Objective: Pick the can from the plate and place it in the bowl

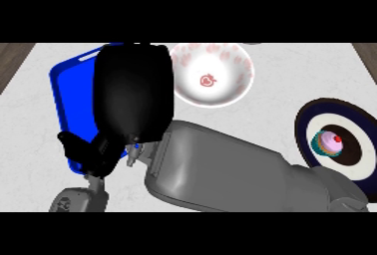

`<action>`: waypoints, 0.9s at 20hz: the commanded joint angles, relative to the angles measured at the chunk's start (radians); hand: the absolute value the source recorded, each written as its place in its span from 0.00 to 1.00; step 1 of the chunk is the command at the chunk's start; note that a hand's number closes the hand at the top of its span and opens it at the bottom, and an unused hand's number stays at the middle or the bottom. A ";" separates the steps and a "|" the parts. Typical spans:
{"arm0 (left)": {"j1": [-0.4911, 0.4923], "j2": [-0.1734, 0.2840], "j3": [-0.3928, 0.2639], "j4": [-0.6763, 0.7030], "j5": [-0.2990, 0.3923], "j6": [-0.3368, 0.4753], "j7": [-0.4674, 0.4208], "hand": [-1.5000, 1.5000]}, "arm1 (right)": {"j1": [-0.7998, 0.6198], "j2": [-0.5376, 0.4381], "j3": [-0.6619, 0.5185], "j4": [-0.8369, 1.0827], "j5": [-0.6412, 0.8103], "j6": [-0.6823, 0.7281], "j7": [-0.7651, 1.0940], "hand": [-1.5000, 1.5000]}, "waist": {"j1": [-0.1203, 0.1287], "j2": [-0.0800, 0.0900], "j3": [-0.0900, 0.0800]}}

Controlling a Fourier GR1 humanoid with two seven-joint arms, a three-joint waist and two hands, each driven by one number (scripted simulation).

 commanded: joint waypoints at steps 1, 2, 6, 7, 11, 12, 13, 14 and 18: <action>-0.001 -0.013 -0.008 0.028 -0.021 0.007 -0.039 0.50 | -0.075 0.017 -0.065 0.121 0.036 -0.038 0.114 1.00 | -0.003 0.006 0.000; 0.037 0.001 -0.006 -0.019 -0.003 -0.003 -0.007 0.50 | -0.009 0.017 -0.007 0.088 0.045 -0.053 0.158 1.00 | -0.002 0.002 0.001; 0.012 0.002 -0.002 -0.046 -0.001 0.007 0.023 0.50 | -0.036 -0.004 -0.169 0.245 0.071 -0.110 -0.032 1.00 | -0.002 0.007 0.001; -0.009 0.000 0.018 0.021 0.011 -0.012 -0.021 0.50 | -0.032 0.000 -0.192 0.277 0.080 -0.153 -0.062 1.00 | -0.006 0.011 0.001; -0.011 -0.027 -0.018 -0.017 -0.025 0.032 0.024 0.50 | -0.006 -0.033 -0.259 0.392 0.096 -0.221 -0.226 1.00 | -0.006 0.010 0.001; 0.018 0.022 0.016 -0.025 0.021 -0.039 -0.012 0.50 | 0.009 -0.010 -0.237 0.481 0.138 -0.293 -0.254 1.00 | 0.006 0.013 0.001; -0.021 0.006 0.017 0.004 -0.013 0.005 -0.004 0.50 | -0.075 -0.041 -0.307 0.524 0.098 -0.235 -0.295 1.00 | 0.003 0.013 0.001; -0.033 -0.030 -0.009 0.005 -0.019 0.028 0.019 0.50 | -0.031 -0.008 -0.282 0.548 0.127 -0.283 -0.309 1.00 | -0.002 0.011 0.001; 0.004 -0.003 -0.006 0.000 -0.015 -0.009 -0.009 0.50 | -0.076 -0.056 -0.318 0.747 0.164 -0.345 -0.401 1.00 | 0.014 0.018 0.001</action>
